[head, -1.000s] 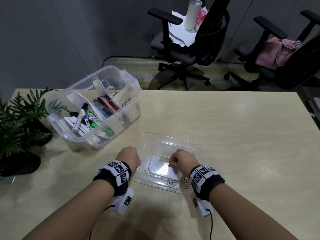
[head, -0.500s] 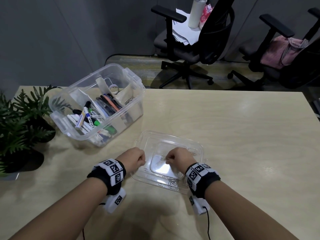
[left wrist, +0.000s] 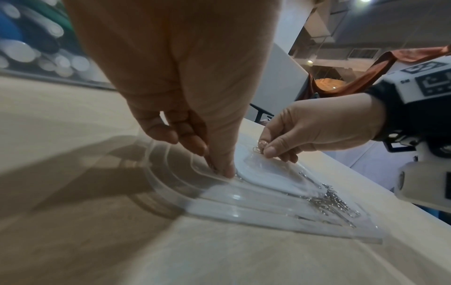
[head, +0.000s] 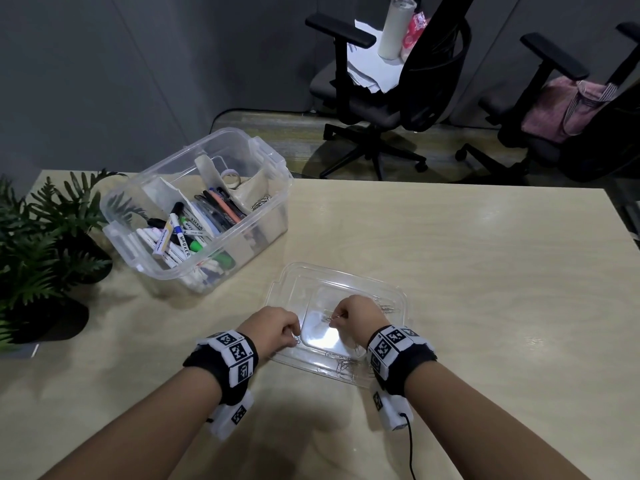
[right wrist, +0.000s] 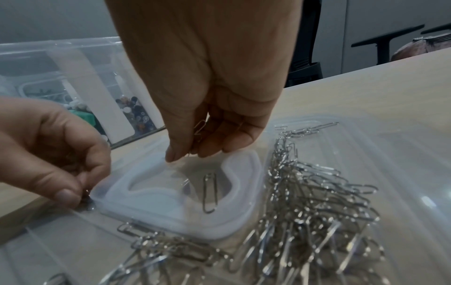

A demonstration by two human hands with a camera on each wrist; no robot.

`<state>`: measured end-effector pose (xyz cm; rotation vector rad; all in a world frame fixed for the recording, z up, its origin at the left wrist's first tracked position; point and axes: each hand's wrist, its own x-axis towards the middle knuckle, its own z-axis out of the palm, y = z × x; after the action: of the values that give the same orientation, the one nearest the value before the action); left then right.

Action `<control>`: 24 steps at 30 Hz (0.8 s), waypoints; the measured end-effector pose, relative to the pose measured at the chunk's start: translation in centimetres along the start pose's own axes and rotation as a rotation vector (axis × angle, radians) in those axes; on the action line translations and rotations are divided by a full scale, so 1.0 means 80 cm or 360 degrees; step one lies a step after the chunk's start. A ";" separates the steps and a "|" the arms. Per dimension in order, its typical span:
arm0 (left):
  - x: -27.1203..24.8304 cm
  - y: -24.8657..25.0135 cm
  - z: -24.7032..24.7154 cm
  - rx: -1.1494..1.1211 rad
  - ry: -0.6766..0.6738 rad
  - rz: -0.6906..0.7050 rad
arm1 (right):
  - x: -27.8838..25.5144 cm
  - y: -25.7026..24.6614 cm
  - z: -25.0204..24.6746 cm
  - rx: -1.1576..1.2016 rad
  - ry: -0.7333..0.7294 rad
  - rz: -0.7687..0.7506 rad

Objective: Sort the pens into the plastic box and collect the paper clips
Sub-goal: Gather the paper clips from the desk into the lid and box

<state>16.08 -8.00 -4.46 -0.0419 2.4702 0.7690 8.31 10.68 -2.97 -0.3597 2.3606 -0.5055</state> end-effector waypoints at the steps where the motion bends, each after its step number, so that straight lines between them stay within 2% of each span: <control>1: 0.001 0.001 -0.001 0.0049 -0.0008 0.0015 | 0.000 0.000 0.000 0.0001 -0.0001 -0.0006; 10: 0.009 0.003 -0.002 0.0296 -0.0135 0.0022 | 0.000 0.001 0.002 -0.0024 0.0010 -0.0046; 13: 0.003 0.009 -0.011 0.0216 -0.0097 0.0030 | -0.002 -0.001 -0.007 -0.0066 -0.0027 -0.0116; 15: -0.006 0.022 -0.031 0.0014 0.0061 0.0082 | -0.006 -0.008 -0.025 -0.0146 0.0020 -0.0265; 18: -0.023 0.053 -0.083 -0.0296 0.0454 0.0166 | -0.008 -0.035 -0.074 -0.0168 0.0209 -0.0525; 22: -0.040 0.078 -0.160 -0.0469 0.0970 0.0195 | 0.007 -0.092 -0.137 0.0084 0.0555 -0.0767; 24: -0.039 0.074 -0.190 -0.0534 0.1242 0.0162 | 0.018 -0.125 -0.158 0.0133 0.0629 -0.0852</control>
<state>10.10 -11.53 10.65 -0.4128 3.0328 1.4166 -0.11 4.52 9.44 -0.9371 2.5976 -0.9976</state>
